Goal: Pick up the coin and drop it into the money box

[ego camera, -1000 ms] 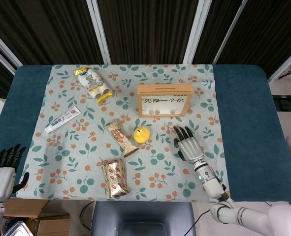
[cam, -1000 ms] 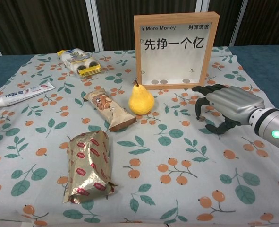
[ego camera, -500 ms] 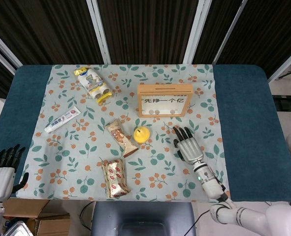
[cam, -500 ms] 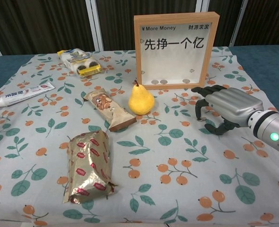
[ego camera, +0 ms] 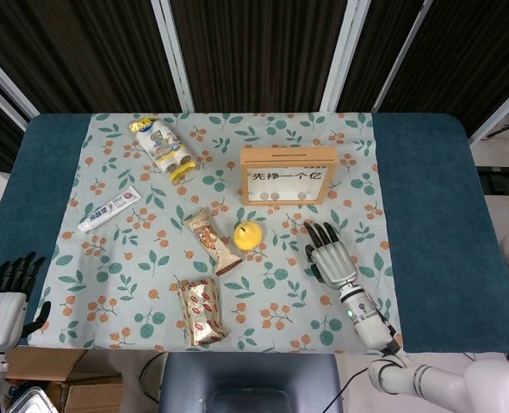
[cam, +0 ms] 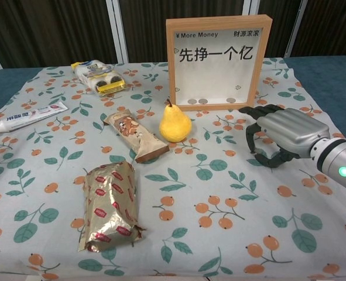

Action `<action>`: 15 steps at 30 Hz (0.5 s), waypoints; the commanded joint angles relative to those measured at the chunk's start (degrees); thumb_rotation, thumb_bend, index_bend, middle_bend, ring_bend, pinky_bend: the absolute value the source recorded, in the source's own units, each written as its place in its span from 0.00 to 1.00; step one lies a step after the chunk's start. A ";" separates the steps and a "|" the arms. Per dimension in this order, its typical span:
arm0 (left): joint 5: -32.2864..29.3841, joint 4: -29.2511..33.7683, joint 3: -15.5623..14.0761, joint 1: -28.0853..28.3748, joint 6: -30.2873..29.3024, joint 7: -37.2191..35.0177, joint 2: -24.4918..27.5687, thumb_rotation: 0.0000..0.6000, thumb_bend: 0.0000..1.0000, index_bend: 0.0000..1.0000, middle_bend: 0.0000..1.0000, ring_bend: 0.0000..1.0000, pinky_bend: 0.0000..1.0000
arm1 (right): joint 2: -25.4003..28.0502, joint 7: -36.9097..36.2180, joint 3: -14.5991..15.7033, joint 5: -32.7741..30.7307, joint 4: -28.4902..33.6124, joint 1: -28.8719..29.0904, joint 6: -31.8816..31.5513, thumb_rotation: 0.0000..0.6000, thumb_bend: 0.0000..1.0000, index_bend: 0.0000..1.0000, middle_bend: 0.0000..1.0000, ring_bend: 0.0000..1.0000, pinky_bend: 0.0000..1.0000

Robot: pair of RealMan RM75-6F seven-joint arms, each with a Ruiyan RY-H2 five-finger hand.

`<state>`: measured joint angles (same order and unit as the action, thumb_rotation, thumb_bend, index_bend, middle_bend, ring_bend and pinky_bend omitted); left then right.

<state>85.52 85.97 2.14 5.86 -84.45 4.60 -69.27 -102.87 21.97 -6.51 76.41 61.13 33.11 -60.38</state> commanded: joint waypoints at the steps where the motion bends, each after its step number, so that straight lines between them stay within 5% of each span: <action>1: 0.00 -0.10 -0.01 -0.01 0.00 -0.13 -0.06 1.00 0.40 0.00 0.00 0.00 0.00 | -0.11 -0.17 -0.02 0.14 -0.11 -0.04 -0.18 1.00 0.45 0.67 0.02 0.00 0.00; 15: 0.13 -0.56 -0.15 -0.09 -0.08 -0.52 -0.24 1.00 0.40 0.00 0.00 0.00 0.00 | -0.34 -0.08 0.06 0.57 -0.93 -0.31 -0.80 1.00 0.46 0.62 0.03 0.00 0.00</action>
<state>85.65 85.42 2.00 5.77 -84.53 4.08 -69.51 -103.23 21.91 -6.46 76.95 60.19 32.81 -61.15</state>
